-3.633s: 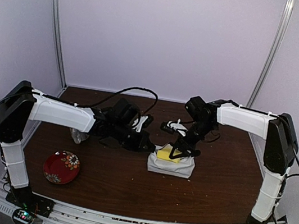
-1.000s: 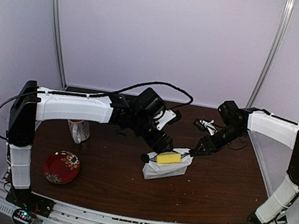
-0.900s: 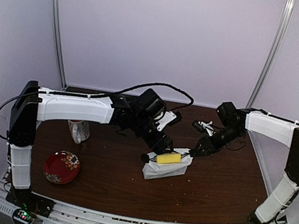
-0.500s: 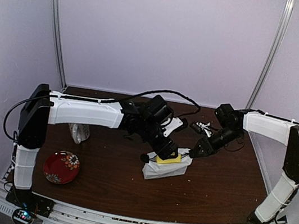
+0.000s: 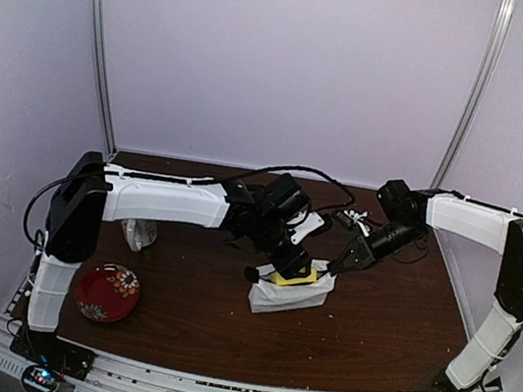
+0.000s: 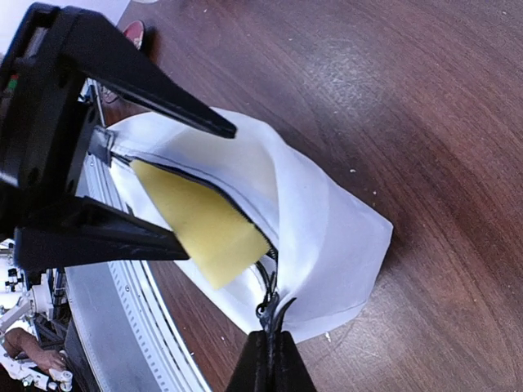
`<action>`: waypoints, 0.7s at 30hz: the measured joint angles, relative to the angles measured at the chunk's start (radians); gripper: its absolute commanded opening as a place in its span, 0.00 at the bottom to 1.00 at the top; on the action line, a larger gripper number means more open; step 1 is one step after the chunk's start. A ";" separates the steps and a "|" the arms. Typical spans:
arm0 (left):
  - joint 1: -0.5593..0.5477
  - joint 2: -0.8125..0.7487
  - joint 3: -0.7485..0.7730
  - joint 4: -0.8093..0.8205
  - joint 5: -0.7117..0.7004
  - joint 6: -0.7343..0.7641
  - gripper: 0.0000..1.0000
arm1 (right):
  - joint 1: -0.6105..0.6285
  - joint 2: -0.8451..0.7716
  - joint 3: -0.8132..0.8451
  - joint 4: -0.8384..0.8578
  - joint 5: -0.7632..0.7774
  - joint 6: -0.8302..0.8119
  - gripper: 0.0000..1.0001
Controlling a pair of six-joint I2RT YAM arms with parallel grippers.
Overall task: Sort the hair-cutting tools
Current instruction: Adjust the sponge from the kit bag.
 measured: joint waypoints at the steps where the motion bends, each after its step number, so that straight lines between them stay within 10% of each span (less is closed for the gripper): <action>1: 0.000 0.011 0.011 -0.006 -0.006 -0.002 0.55 | 0.000 0.000 0.000 -0.005 -0.012 -0.008 0.00; 14: 0.009 0.081 0.026 -0.034 -0.093 -0.084 0.35 | 0.000 -0.017 0.000 -0.048 -0.105 -0.068 0.00; 21: 0.017 0.101 0.043 -0.040 -0.097 -0.132 0.54 | -0.002 -0.017 0.000 -0.053 -0.108 -0.085 0.00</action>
